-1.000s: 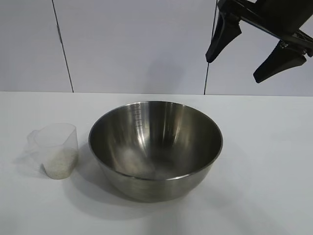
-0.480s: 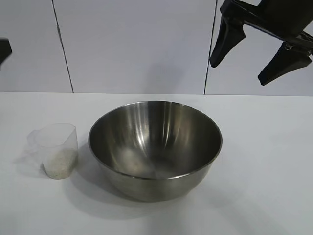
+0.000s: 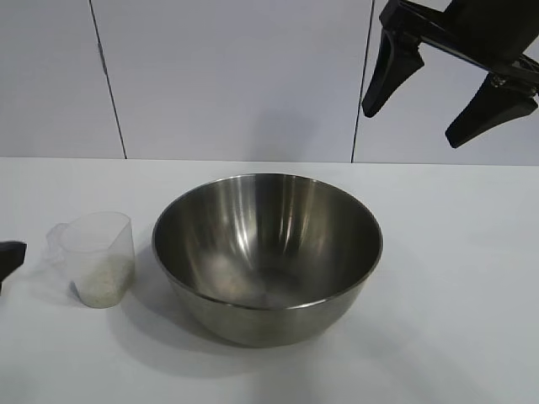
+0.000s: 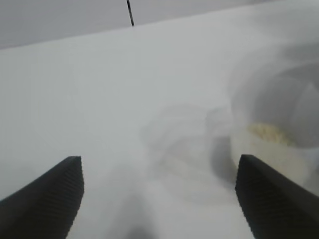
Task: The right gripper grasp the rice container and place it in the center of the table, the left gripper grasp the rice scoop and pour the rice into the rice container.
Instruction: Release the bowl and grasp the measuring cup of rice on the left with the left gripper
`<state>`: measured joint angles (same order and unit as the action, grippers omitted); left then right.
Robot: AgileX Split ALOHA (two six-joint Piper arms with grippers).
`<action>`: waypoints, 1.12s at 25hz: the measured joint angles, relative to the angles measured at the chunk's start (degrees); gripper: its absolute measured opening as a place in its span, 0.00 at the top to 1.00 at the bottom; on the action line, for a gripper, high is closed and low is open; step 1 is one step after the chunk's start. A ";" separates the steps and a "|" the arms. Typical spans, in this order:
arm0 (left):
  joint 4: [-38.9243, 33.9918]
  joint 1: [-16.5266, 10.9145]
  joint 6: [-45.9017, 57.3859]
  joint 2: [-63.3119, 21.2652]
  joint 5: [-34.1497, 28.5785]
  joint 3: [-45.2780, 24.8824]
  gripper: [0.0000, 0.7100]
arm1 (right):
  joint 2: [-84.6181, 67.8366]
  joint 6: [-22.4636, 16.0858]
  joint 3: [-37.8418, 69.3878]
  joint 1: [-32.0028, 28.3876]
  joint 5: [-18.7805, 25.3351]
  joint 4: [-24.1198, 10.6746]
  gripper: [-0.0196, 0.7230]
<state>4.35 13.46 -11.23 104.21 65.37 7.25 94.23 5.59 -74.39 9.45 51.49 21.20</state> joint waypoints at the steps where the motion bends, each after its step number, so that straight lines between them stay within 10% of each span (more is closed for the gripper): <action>1: 0.00 0.00 -0.26 1.73 0.00 0.49 0.16 | 0.00 0.00 0.00 0.00 -0.05 0.00 0.08; 28: 2.43 0.00 -2.29 14.39 0.64 13.25 0.16 | 0.00 -0.84 0.00 0.00 -0.31 -0.05 0.08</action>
<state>6.78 13.46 -13.52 118.60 66.02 20.49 94.23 4.75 -74.39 9.45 51.18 21.16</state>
